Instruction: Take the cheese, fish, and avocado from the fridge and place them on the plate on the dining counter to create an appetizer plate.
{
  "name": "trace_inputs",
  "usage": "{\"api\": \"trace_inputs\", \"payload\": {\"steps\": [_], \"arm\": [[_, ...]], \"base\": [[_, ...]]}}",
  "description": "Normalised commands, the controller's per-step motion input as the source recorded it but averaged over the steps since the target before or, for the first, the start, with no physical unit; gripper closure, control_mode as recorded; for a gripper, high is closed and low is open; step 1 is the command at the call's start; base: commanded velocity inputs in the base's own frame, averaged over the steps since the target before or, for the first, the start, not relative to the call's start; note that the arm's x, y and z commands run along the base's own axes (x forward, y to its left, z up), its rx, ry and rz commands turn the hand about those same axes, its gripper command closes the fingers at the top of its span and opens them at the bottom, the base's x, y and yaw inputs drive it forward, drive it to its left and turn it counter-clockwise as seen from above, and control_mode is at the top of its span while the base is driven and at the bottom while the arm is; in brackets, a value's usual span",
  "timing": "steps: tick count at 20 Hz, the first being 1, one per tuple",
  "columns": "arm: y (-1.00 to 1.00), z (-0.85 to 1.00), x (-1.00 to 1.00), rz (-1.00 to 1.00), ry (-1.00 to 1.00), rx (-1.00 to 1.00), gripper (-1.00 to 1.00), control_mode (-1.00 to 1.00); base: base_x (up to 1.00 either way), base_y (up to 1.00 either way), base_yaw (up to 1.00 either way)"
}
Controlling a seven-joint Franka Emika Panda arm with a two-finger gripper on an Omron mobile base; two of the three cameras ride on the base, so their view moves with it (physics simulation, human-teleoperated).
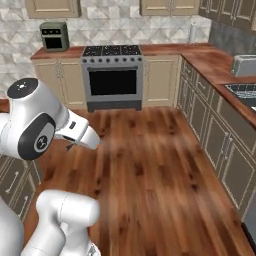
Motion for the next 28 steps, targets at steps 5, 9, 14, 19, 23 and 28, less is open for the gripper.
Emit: {"api": "trace_inputs", "payload": {"steps": [5,9,14,19,23,28], "arm": [[0.0,0.0,0.0,0.0,0.0,0.0,1.0,1.0],[0.0,0.0,0.0,0.0,0.0,0.0,1.0,1.0],[0.0,0.0,0.0,0.0,0.0,0.0,1.0,1.0],[0.0,0.0,0.0,0.0,0.0,0.0,1.0,1.0],[0.0,0.0,0.0,0.0,0.0,0.0,1.0,1.0],[0.0,0.0,0.0,0.0,0.0,0.0,1.0,1.0]], "base": [[1.0,0.0,0.19],[1.0,0.0,0.19],[1.0,0.0,0.25],[1.0,-0.07,0.4],[1.0,-0.12,0.51],[1.0,-0.25,0.53]]}}
